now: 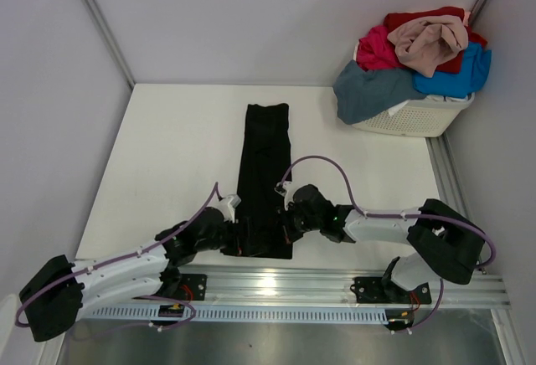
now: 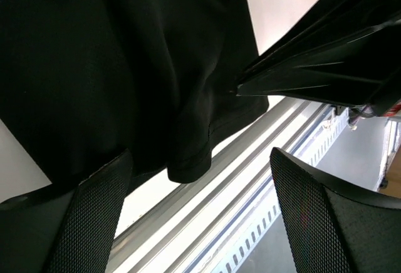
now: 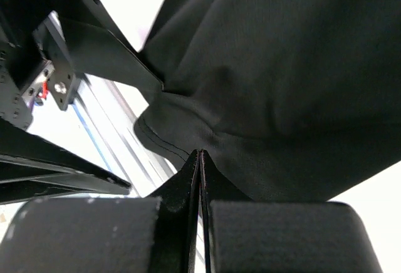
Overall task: Fold and stack the t-shirts
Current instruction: Grab the bottom of the folded rectangular tshirt with both arms
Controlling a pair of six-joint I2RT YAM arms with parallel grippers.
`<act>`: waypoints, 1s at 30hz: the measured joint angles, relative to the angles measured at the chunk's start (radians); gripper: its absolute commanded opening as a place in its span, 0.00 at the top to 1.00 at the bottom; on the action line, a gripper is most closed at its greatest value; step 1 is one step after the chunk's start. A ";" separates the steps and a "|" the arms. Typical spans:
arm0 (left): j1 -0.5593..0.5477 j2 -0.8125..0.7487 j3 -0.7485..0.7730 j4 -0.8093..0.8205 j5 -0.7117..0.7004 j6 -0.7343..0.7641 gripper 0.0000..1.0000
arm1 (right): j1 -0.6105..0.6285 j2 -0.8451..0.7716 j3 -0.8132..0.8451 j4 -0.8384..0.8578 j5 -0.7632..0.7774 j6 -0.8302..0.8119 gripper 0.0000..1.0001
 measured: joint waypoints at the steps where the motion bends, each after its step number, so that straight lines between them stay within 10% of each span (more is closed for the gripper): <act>1: 0.000 0.001 -0.003 0.016 0.002 -0.007 0.05 | 0.000 0.003 -0.003 -0.004 -0.002 -0.003 1.00; 9: 0.001 -0.039 -0.026 0.001 0.056 -0.049 0.05 | 0.000 0.034 -0.008 -0.025 0.007 -0.013 1.00; 19: 0.001 -0.492 0.017 -0.292 -0.002 -0.055 0.03 | 0.000 0.021 -0.008 -0.072 0.053 -0.019 1.00; 30: 0.001 -0.079 0.082 -0.204 -0.057 -0.019 0.03 | 0.000 0.080 0.024 0.019 0.065 -0.030 1.00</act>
